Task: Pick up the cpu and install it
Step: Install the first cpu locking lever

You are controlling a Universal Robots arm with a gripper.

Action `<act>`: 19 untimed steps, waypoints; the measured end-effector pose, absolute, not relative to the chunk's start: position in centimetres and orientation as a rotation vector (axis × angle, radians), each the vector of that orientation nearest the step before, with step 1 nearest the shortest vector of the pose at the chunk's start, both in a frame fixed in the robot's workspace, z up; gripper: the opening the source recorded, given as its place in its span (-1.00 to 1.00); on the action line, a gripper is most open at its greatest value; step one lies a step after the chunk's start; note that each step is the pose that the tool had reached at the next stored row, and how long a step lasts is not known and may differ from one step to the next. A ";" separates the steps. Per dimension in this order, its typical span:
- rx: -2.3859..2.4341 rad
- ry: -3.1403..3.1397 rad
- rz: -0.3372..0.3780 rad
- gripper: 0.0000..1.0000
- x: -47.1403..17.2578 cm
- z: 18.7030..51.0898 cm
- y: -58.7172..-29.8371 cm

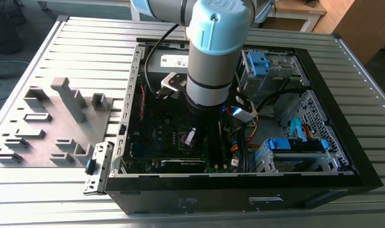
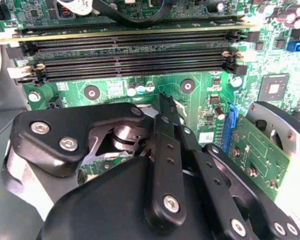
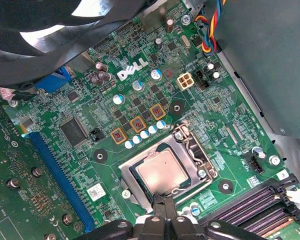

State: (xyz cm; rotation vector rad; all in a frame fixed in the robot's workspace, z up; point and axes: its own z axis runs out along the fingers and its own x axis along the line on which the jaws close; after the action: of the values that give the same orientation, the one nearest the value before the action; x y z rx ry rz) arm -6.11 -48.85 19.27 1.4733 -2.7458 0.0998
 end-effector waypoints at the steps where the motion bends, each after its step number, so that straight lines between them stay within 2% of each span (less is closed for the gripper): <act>1: 1.473 -2.746 0.100 -0.76 -6.1 19.3 -48.9; 19: 1.474 -2.747 0.068 -0.76 -5.9 19.2 -48.9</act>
State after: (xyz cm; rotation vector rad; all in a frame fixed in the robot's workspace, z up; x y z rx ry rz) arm -5.89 -48.93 19.19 1.4743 -2.7467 0.0677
